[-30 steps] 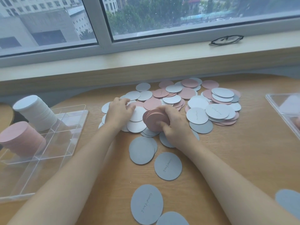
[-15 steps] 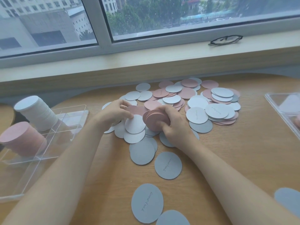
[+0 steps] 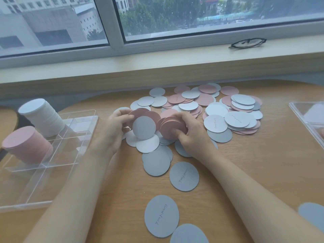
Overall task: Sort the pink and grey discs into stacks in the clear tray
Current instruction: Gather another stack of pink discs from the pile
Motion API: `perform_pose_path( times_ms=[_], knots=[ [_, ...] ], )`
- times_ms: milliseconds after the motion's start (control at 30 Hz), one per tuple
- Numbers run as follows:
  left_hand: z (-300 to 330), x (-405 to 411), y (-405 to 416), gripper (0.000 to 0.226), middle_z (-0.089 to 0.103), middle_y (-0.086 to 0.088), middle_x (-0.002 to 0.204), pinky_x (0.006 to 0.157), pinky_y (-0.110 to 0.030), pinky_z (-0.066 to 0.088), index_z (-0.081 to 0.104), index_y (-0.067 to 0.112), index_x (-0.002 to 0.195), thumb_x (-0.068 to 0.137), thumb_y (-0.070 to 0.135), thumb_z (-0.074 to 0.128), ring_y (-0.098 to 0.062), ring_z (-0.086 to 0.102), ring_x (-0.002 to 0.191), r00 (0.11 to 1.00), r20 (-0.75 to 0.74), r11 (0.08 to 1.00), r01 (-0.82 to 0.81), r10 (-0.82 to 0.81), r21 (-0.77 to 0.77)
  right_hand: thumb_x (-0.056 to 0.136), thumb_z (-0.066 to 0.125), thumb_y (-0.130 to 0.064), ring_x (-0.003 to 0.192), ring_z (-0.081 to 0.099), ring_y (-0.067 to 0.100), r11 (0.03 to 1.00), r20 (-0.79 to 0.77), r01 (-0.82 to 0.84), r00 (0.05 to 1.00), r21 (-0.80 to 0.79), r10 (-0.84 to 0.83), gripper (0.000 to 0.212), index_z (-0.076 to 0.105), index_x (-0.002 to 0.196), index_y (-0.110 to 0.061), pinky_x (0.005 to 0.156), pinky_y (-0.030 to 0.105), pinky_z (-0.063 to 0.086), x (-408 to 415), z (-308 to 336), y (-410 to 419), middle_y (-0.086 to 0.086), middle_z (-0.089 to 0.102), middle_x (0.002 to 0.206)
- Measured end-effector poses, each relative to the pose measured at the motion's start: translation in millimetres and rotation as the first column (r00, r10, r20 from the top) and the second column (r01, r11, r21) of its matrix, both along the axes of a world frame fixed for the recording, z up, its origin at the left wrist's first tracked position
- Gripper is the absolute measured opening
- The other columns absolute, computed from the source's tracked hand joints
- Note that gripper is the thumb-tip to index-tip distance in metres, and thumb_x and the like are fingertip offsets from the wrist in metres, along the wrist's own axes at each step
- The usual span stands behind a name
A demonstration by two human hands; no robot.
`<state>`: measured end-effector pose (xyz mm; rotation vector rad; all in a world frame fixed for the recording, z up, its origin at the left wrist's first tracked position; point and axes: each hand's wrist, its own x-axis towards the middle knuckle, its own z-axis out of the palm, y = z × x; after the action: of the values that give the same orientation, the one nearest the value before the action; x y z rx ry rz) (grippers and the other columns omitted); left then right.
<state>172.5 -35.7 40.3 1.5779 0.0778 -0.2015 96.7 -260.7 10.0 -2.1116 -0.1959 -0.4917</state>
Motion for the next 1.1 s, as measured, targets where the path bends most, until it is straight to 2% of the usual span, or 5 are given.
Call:
perform_pose_path(
  times_ms=[300, 667, 867, 967, 1100],
  knots=[
    [12, -23, -12, 0.014, 0.072, 0.011, 0.097, 0.078, -0.020, 0.045, 0.067, 0.025, 0.098, 0.094, 0.012, 0.065, -0.004, 0.064, 0.092, 0.834, 0.492, 0.961, -0.275, 0.251, -0.024, 0.083, 0.066, -0.002, 0.098, 0.057, 0.013, 1.000, 0.000, -0.013, 1.000, -0.001, 0.013, 0.040, 0.061, 0.118, -0.019, 0.084, 0.022, 0.045, -1, 0, 0, -0.004, 0.064, 0.110],
    [-18, -39, -48, 0.019, 0.073, 0.003, 0.105, 0.086, -0.025, 0.051, 0.075, 0.019, 0.113, 0.098, 0.014, 0.064, -0.013, 0.067, 0.100, 0.850, 0.482, 0.964, 0.103, -0.212, 0.243, 0.085, 0.066, -0.003, 0.094, 0.059, 0.004, 0.996, -0.040, 0.016, 0.999, 0.082, -0.012, 0.042, 0.051, 0.119, -0.022, 0.078, 0.012, 0.043, -1, -2, -1, -0.012, 0.062, 0.105],
    [-29, -31, -47, 0.050, 0.054, 0.018, 0.136, 0.108, -0.013, 0.028, 0.051, 0.032, 0.146, 0.102, 0.052, 0.038, -0.003, 0.041, 0.132, 0.732, 0.469, 0.813, 0.197, -0.494, 0.548, 0.085, 0.068, -0.003, 0.085, 0.045, -0.007, 0.995, 0.035, -0.008, 0.999, -0.097, 0.011, 0.045, 0.059, 0.128, -0.012, 0.076, -0.003, 0.032, -2, 1, 2, -0.008, 0.061, 0.102],
    [-34, -22, -43, 0.057, 0.052, 0.017, 0.141, 0.108, -0.026, 0.026, 0.052, 0.031, 0.146, 0.099, 0.057, 0.033, -0.008, 0.039, 0.132, 0.761, 0.501, 0.755, -0.022, -0.413, 0.655, 0.086, 0.068, -0.005, 0.090, 0.052, 0.006, 0.994, 0.000, 0.034, 0.999, -0.102, -0.034, 0.035, 0.062, 0.119, -0.011, 0.074, 0.005, 0.033, -1, 1, 2, -0.002, 0.065, 0.106],
    [-43, -12, -35, 0.059, 0.055, -0.003, 0.138, 0.103, -0.043, 0.031, 0.052, 0.023, 0.143, 0.092, 0.053, 0.051, -0.029, 0.045, 0.127, 0.878, 0.404, 0.469, -0.253, -0.256, 0.846, 0.087, 0.066, -0.006, 0.101, 0.058, 0.019, 0.998, -0.064, 0.051, 0.996, -0.048, -0.054, 0.033, 0.060, 0.119, -0.012, 0.082, 0.021, 0.039, 0, -2, 0, 0.002, 0.065, 0.112]
  ],
)
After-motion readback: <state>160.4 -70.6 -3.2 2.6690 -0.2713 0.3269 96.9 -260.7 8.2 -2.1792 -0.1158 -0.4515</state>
